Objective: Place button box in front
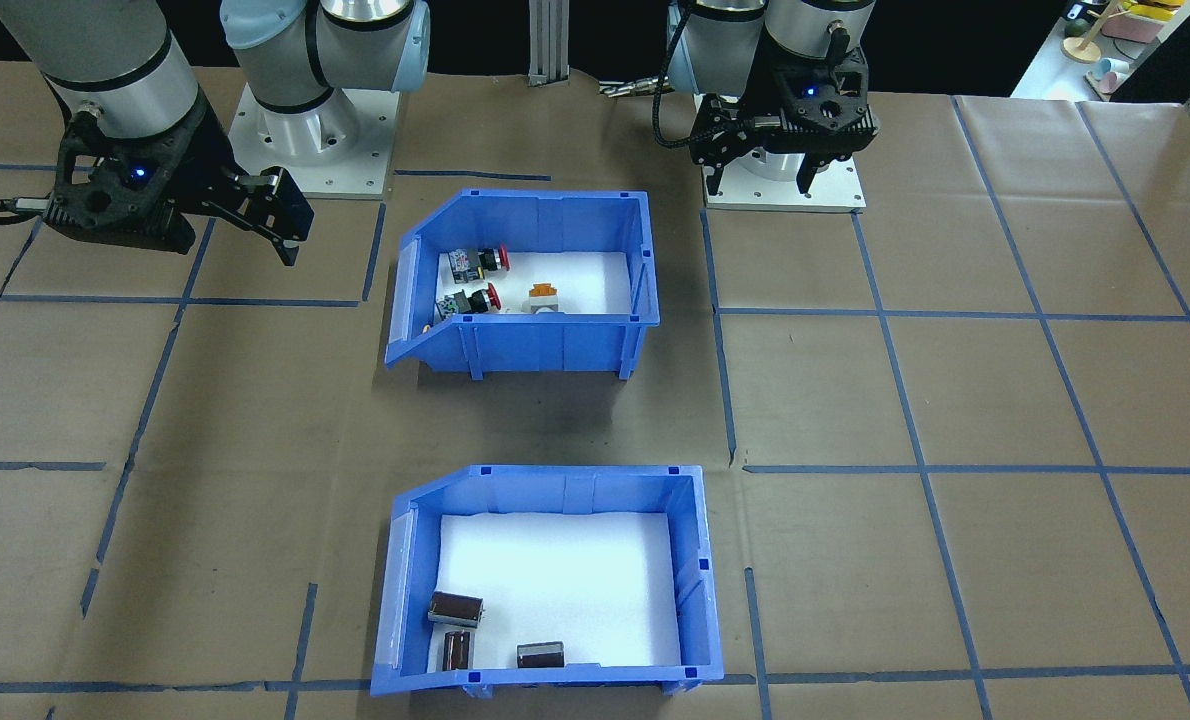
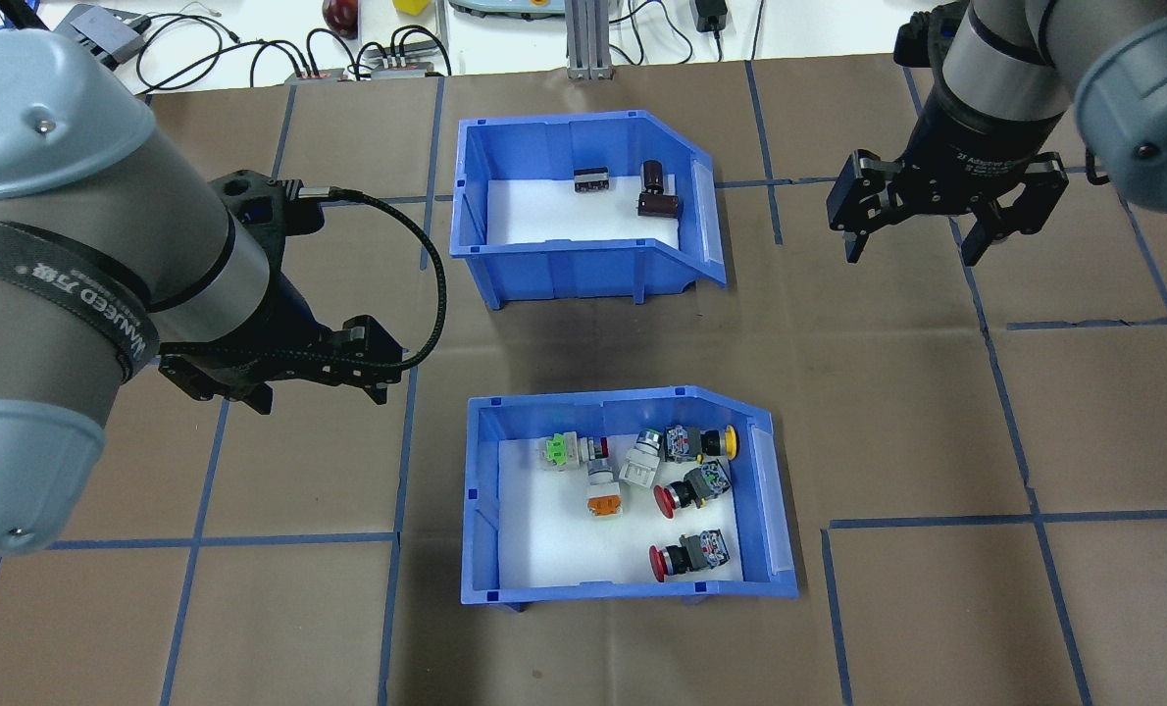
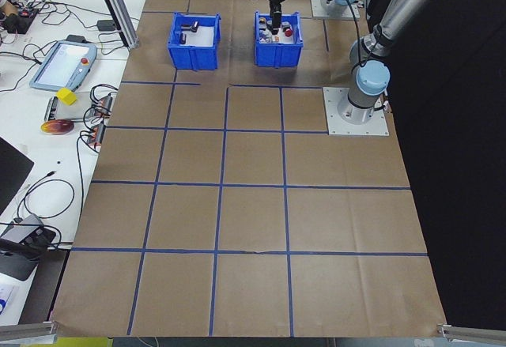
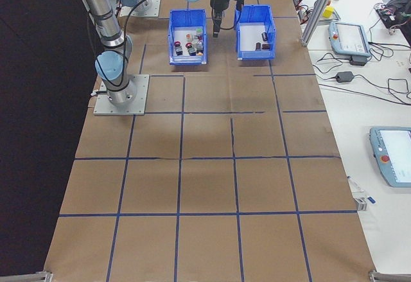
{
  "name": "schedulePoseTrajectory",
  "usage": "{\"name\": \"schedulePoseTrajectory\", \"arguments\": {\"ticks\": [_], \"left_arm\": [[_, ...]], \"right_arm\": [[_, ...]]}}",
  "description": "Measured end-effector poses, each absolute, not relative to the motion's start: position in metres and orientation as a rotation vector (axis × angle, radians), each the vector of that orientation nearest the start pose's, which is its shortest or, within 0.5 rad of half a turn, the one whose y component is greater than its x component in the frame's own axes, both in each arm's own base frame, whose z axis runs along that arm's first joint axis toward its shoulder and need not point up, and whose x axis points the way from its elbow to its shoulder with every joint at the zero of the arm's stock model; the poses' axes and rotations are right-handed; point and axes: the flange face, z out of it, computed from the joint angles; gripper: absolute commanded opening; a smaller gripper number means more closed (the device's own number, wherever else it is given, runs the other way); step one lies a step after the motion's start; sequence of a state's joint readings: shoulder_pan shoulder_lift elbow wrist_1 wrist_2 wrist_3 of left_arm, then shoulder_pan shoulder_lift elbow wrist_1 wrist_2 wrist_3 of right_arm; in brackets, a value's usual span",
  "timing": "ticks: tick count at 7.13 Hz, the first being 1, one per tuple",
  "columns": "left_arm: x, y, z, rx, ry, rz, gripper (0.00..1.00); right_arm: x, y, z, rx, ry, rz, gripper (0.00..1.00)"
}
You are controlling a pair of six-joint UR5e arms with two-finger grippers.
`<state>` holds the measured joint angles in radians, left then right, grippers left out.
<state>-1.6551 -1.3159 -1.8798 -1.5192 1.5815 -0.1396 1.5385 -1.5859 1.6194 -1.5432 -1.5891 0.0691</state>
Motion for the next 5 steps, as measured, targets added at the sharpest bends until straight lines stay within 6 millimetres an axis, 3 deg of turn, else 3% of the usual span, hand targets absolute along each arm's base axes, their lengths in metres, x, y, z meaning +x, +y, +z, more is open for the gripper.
{"name": "schedulePoseTrajectory", "arguments": {"ticks": [5], "left_arm": [[-0.1639,-0.3705,0.4473,-0.079,3.128,0.012,0.99]], "right_arm": [[0.1163,-0.4796,0.4735,0.155,3.154,0.082,1.00]]}}
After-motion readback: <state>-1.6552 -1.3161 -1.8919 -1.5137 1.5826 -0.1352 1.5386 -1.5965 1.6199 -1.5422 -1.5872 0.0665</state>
